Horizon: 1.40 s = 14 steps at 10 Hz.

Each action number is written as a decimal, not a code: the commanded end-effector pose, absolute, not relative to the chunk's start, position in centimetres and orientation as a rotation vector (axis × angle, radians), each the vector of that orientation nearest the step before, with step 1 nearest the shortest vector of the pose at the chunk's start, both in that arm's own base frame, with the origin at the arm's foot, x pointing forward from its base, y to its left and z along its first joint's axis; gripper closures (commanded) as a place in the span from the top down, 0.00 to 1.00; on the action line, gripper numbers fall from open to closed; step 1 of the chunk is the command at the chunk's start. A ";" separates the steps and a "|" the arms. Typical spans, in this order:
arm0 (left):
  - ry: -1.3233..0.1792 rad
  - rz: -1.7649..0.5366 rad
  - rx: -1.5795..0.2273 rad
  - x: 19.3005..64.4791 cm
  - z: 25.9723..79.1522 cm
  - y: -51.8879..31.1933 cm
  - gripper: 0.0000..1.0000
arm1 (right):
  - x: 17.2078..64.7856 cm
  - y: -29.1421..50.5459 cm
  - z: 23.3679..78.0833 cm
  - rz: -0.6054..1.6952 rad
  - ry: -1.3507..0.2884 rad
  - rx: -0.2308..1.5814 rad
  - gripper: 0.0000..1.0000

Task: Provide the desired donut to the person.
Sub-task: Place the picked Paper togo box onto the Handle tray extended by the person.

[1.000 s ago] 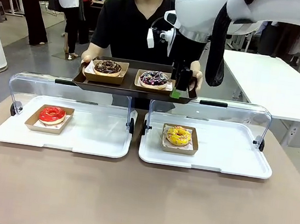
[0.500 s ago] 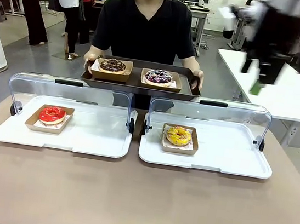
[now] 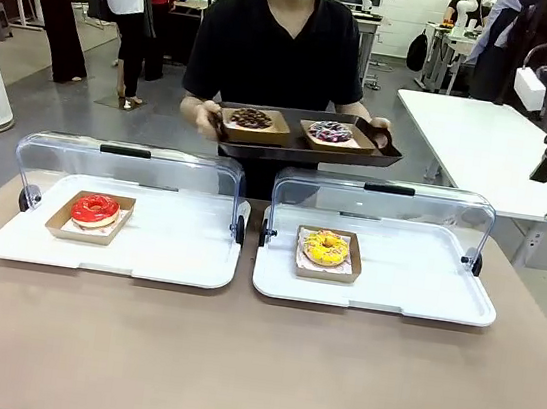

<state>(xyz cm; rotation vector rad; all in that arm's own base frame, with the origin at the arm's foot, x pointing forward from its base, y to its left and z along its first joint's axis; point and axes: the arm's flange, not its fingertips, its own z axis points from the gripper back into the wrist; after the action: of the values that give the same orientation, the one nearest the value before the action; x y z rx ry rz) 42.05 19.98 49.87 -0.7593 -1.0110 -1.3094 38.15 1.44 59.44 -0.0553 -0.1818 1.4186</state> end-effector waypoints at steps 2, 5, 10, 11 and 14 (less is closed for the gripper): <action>-1.016 -1.311 -0.758 41.9 50.0 20.0 1.00 | 38.7 1.8 59.2 1.408 -0.193 -0.121 1.00; -1.016 -1.311 -0.758 41.9 50.0 20.0 1.00 | 38.2 1.4 59.4 1.418 -0.187 -0.059 1.00; -1.016 -1.311 -0.758 41.9 50.0 20.0 1.00 | 38.2 1.4 59.4 1.418 -0.187 -0.059 1.00; -1.016 -1.311 -0.758 41.9 50.0 20.0 1.00 | 38.2 1.4 59.4 1.418 -0.187 -0.059 1.00; -1.016 -1.311 -0.758 41.9 50.0 20.0 1.00 | 38.2 1.4 59.4 1.418 -0.187 -0.059 1.00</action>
<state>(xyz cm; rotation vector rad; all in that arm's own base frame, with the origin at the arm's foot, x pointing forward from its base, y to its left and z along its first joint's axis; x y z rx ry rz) 42.05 19.97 49.87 -0.7594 -1.0110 -1.3095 38.28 1.61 59.55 -0.0657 -0.1935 1.4190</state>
